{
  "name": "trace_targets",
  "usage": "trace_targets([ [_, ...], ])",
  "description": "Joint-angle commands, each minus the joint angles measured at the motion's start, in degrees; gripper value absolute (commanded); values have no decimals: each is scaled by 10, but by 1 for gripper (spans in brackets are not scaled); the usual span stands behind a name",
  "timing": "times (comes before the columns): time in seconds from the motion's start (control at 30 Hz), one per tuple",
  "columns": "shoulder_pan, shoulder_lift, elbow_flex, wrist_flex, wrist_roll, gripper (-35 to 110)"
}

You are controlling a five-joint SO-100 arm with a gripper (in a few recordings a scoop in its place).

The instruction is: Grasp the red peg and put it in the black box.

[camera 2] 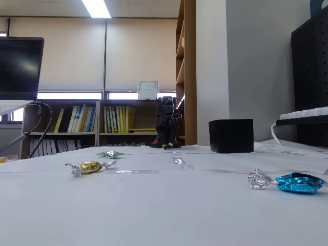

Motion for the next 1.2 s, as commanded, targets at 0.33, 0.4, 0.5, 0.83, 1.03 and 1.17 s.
trace_targets([
  [0.33, 44, -51, -47, 46, -18, 0],
  [0.4, 34, -52, -47, 45, -18, 0],
  [0.5, 10, -54, -47, 56, -18, 0],
  [0.83, 0, -54, -47, 56, -18, 0],
  [1.03, 0, -54, -47, 56, -18, 0],
  [1.17, 0, -54, -47, 56, -18, 0],
])
